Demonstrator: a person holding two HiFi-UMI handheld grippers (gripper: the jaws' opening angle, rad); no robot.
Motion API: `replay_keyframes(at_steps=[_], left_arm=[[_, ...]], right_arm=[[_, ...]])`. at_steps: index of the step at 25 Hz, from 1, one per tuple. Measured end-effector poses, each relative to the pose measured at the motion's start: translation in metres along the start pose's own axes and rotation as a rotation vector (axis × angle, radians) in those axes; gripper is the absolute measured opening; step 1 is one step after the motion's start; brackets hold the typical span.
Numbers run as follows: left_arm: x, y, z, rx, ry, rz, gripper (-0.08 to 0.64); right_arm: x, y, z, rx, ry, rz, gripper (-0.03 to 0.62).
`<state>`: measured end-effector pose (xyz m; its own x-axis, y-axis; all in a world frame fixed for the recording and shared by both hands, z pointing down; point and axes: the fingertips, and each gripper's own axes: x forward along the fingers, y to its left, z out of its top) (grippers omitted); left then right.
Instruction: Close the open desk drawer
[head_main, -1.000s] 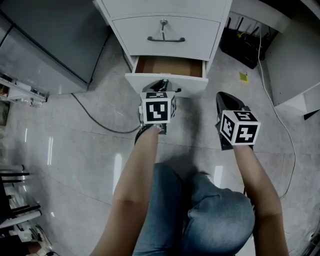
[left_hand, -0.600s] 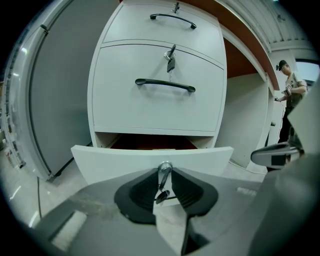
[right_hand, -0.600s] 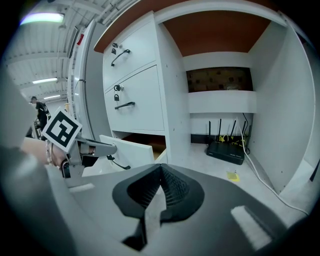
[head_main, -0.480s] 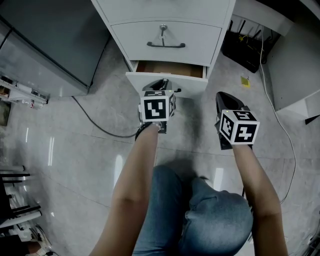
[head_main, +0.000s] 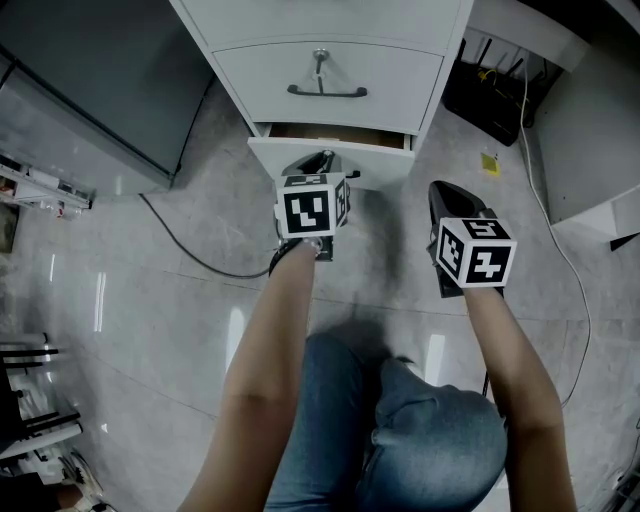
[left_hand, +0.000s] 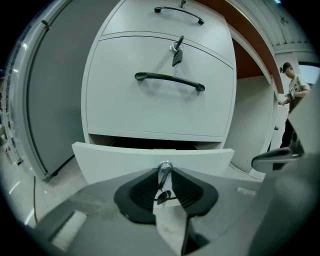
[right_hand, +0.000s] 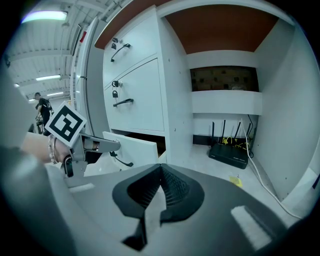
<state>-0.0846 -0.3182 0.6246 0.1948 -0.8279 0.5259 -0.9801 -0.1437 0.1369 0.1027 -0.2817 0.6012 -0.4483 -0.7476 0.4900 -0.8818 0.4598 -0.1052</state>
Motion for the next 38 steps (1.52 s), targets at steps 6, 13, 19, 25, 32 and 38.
replay_keyframes(at_steps=[6, 13, 19, 25, 32, 38], left_arm=[[0.009, 0.002, 0.005, -0.023, -0.010, 0.002, 0.094], [0.018, 0.003, 0.011, -0.024, -0.005, 0.009, 0.095], [0.025, 0.003, 0.014, -0.041, -0.003, 0.012, 0.095], [0.031, 0.005, 0.019, -0.043, -0.009, 0.020, 0.095], [0.039, 0.007, 0.024, -0.045, -0.010, 0.022, 0.095], [0.040, 0.006, 0.024, -0.037, -0.001, 0.015, 0.095]], right_arm=[[0.006, -0.004, -0.005, -0.005, 0.016, 0.005, -0.002], [0.011, -0.008, -0.005, 0.001, 0.016, 0.014, -0.002], [0.013, -0.011, -0.004, 0.015, 0.011, 0.020, -0.002], [0.015, -0.013, -0.008, 0.008, 0.019, 0.024, -0.002], [0.017, -0.019, -0.016, 0.022, 0.033, 0.016, -0.002], [0.018, -0.019, -0.013, 0.030, 0.029, 0.019, -0.002]])
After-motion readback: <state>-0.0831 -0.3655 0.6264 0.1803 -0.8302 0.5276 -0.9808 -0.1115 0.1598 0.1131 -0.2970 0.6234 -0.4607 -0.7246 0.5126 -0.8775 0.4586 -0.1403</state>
